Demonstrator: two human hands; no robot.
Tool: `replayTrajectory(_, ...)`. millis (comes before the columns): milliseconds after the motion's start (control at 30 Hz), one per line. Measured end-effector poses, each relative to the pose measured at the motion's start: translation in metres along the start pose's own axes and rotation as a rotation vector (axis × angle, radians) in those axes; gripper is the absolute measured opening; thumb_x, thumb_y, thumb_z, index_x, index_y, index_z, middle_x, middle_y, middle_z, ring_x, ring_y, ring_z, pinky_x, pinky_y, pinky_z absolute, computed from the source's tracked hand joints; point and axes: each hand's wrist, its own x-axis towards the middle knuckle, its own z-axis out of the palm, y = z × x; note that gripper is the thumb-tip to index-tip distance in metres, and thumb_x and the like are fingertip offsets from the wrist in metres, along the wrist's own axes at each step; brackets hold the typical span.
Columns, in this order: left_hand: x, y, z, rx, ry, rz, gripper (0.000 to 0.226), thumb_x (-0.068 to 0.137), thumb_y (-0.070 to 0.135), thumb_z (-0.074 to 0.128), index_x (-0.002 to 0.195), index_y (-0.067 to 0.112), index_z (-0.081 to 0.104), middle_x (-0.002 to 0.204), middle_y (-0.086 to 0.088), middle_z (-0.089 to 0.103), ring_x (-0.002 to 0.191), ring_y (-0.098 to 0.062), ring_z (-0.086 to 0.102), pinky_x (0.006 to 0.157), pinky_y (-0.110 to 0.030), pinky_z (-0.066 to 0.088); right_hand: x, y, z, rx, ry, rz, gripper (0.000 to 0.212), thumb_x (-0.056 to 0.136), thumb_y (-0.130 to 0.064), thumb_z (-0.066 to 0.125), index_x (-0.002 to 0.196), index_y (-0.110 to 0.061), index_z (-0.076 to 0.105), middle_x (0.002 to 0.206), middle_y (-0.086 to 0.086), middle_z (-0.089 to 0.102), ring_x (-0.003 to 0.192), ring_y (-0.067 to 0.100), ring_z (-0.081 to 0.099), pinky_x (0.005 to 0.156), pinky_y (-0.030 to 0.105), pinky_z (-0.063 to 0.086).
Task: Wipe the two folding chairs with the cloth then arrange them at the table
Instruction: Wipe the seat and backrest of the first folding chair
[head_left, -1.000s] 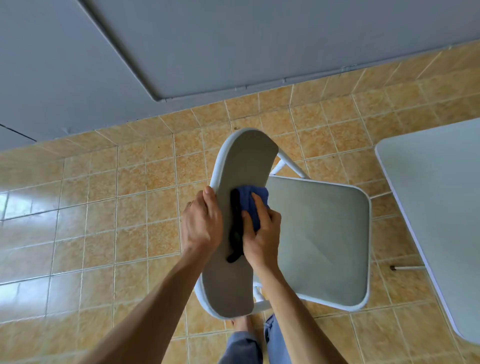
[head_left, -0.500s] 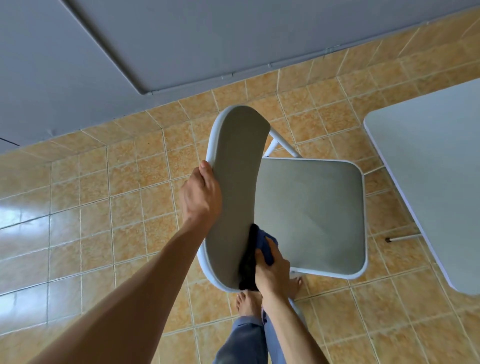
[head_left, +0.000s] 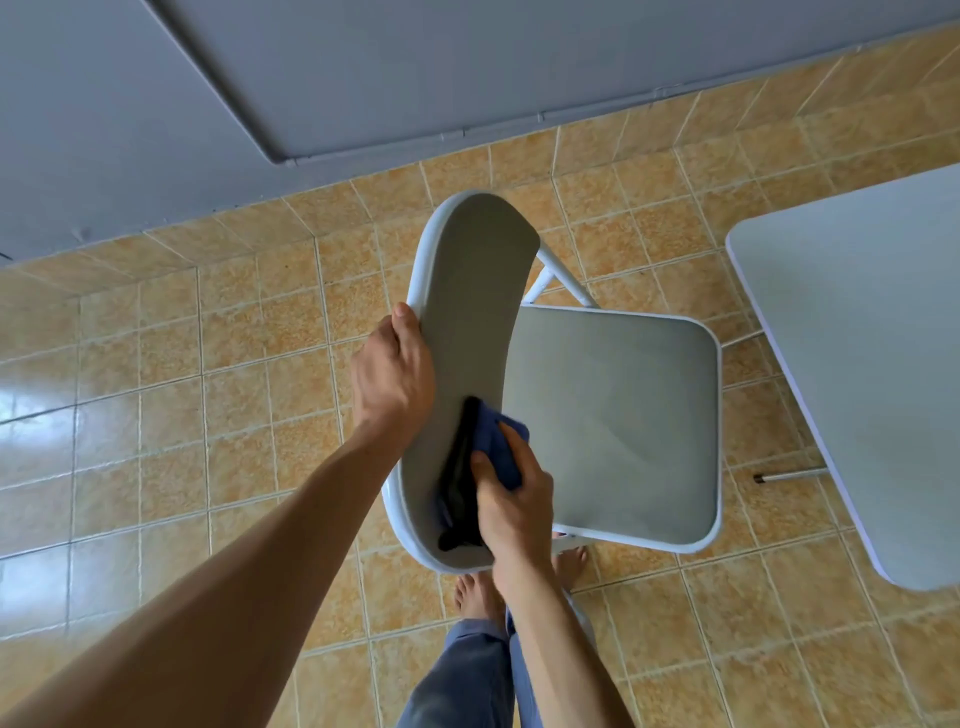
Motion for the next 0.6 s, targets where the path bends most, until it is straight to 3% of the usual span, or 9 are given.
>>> replayTrajectory(100,-0.003,0.001,-0.002,0.008,0.0,0.018,0.052,0.104,0.043,0.021,0.069,0.014,0.045,0.061,0.0,0.048,0.055,-0.014,0.045,0.049,-0.03,0.03,-0.007,-0.016,0.018,0.008,-0.064,-0.19,0.046,0.084,-0.036,0.062,0.129,-0.036,0.061,0.104,0.007,0.064,0.092,0.013,0.067,0.078,0.031,0.057)
replayTrajectory(167,-0.004,0.0,-0.002,0.012,-0.001,0.001,0.051,0.105,0.042,0.021,0.068,0.015,0.045,0.059,0.001,0.046,0.053,-0.013,0.044,0.048,-0.03,0.028,0.006,-0.006,0.015,-0.049,0.001,-0.185,0.044,0.085,-0.038,0.063,0.129,-0.038,0.061,0.107,0.007,0.063,0.095,0.016,0.066,0.083,0.036,0.058)
replayTrajectory(233,-0.003,-0.001,-0.002,0.002,0.001,-0.011,0.052,0.104,0.043,0.022,0.067,0.015,0.044,0.057,0.001,0.045,0.052,-0.014,0.044,0.048,-0.029,0.028,0.029,-0.003,0.005,-0.036,0.049,0.012,0.035,0.085,-0.037,0.063,0.119,-0.047,0.063,0.107,0.001,0.068,0.093,0.016,0.067,0.084,0.042,0.059)
replayTrajectory(300,-0.002,-0.002,-0.001,-0.009,-0.001,-0.005,0.052,0.104,0.044,0.022,0.065,0.016,0.042,0.056,0.002,0.043,0.051,-0.015,0.043,0.049,-0.029,0.029,0.046,-0.012,0.001,0.035,0.029,0.19,0.027,0.086,-0.036,0.062,0.109,-0.049,0.065,0.107,-0.002,0.071,0.091,0.015,0.068,0.08,0.04,0.06)
replayTrajectory(400,-0.002,-0.002,-0.001,-0.015,0.008,-0.014,0.055,0.103,0.045,0.024,0.066,0.011,0.044,0.057,-0.001,0.046,0.053,-0.017,0.044,0.05,-0.031,0.03,0.036,-0.036,0.011,0.021,-0.071,-0.034,0.033,0.091,-0.034,0.061,0.122,-0.046,0.06,0.109,-0.005,0.065,0.092,0.01,0.066,0.074,0.027,0.055)
replayTrajectory(500,-0.001,-0.003,-0.001,-0.005,0.023,-0.029,0.058,0.102,0.048,0.025,0.069,0.006,0.049,0.057,-0.002,0.05,0.054,-0.018,0.048,0.05,-0.031,0.033,0.023,-0.04,0.019,-0.013,-0.11,-0.209,0.04,0.092,-0.039,0.061,0.132,-0.044,0.054,0.111,-0.001,0.057,0.095,0.009,0.065,0.083,0.031,0.057)
replayTrajectory(600,-0.003,-0.001,-0.002,-0.003,0.019,-0.025,0.056,0.103,0.046,0.024,0.064,0.01,0.042,0.054,0.0,0.043,0.051,-0.017,0.042,0.05,-0.03,0.029,0.053,-0.035,0.013,-0.052,0.005,-0.086,0.033,0.091,-0.037,0.061,0.123,-0.046,0.059,0.106,-0.002,0.063,0.098,0.017,0.067,0.081,0.036,0.057)
